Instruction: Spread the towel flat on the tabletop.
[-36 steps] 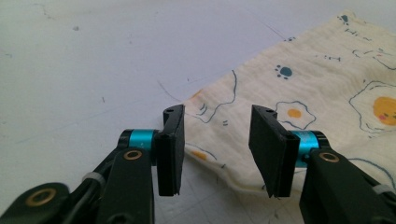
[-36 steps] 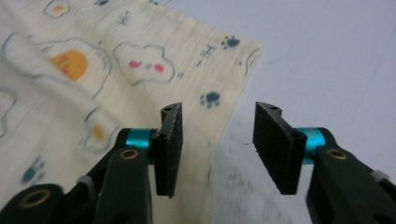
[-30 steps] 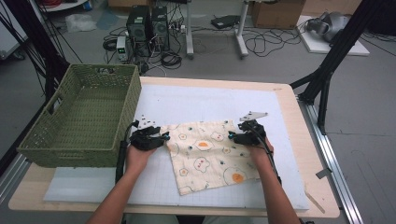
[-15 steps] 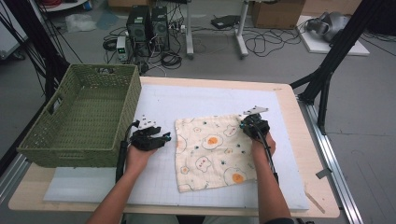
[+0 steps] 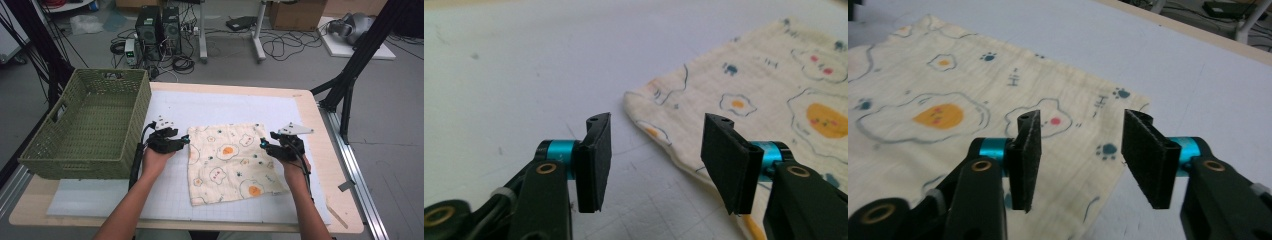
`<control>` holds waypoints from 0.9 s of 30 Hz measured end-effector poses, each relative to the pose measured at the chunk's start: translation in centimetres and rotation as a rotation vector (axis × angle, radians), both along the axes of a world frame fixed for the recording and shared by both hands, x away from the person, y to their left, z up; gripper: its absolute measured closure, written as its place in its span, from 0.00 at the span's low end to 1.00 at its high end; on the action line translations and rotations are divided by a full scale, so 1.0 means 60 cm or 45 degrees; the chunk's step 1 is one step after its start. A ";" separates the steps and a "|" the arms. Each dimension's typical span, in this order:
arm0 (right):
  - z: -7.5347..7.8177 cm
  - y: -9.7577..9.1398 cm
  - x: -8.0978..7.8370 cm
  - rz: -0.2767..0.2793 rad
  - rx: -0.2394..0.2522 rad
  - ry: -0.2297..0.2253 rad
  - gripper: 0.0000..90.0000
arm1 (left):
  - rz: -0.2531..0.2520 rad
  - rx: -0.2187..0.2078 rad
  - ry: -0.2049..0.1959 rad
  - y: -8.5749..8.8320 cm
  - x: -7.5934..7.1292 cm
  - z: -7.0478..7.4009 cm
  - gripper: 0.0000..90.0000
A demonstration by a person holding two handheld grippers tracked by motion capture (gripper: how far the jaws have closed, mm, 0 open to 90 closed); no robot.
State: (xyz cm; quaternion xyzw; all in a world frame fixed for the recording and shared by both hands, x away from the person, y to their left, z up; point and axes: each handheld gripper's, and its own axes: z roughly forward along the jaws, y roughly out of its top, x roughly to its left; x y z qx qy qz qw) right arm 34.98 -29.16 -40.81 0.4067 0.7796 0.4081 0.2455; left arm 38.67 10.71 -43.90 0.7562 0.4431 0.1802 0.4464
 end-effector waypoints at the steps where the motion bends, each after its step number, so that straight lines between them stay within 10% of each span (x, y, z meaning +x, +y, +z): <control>1: 0.000 -0.003 -0.010 0.012 0.006 -0.009 0.53 | -0.011 0.011 0.007 -0.006 0.003 -0.002 0.49; 10: -0.002 -0.018 -0.048 0.051 0.022 -0.026 0.51 | -0.028 0.192 0.025 -0.053 0.019 -0.018 0.52; 15: -0.005 -0.012 -0.046 0.066 0.020 -0.010 0.51 | -0.096 0.255 -0.014 -0.062 0.026 -0.013 0.96; 20: -0.007 -0.009 -0.045 0.064 0.024 -0.006 0.51 | 0.040 0.275 -0.021 -0.028 0.057 -0.010 0.97; 24: -0.015 -0.005 -0.040 0.062 0.020 0.013 0.51 | 0.089 0.182 -0.027 -0.007 0.066 -0.011 0.94; 27: -0.024 -0.001 -0.033 0.062 0.017 0.033 0.51 | 0.117 0.128 0.008 -0.001 0.066 -0.011 0.64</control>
